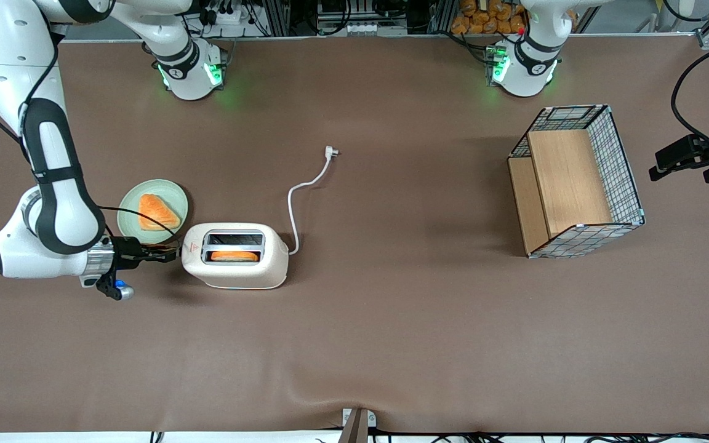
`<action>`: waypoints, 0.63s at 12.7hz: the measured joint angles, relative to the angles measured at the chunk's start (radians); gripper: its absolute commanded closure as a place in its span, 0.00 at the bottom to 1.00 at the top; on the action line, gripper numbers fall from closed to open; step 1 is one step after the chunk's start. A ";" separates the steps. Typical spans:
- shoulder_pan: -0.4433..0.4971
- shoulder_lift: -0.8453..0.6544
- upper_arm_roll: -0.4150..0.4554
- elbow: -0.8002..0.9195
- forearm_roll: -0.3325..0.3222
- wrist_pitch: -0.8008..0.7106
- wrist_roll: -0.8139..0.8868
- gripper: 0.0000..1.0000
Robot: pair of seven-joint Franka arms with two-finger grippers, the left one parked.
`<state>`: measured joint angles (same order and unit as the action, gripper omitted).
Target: Press toaster button with right arm
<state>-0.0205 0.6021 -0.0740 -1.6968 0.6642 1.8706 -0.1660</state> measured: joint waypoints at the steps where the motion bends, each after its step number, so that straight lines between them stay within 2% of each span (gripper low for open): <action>1: -0.001 0.001 -0.001 0.000 0.004 -0.001 0.000 0.96; 6: 0.000 -0.007 0.001 0.021 -0.001 -0.006 -0.006 0.92; 7: 0.000 -0.019 0.001 0.028 -0.006 -0.006 -0.007 0.87; 8: 0.000 -0.035 0.001 0.035 -0.018 -0.010 -0.007 0.59</action>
<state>-0.0202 0.5666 -0.0733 -1.6617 0.6459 1.8603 -0.1735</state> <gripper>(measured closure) 0.921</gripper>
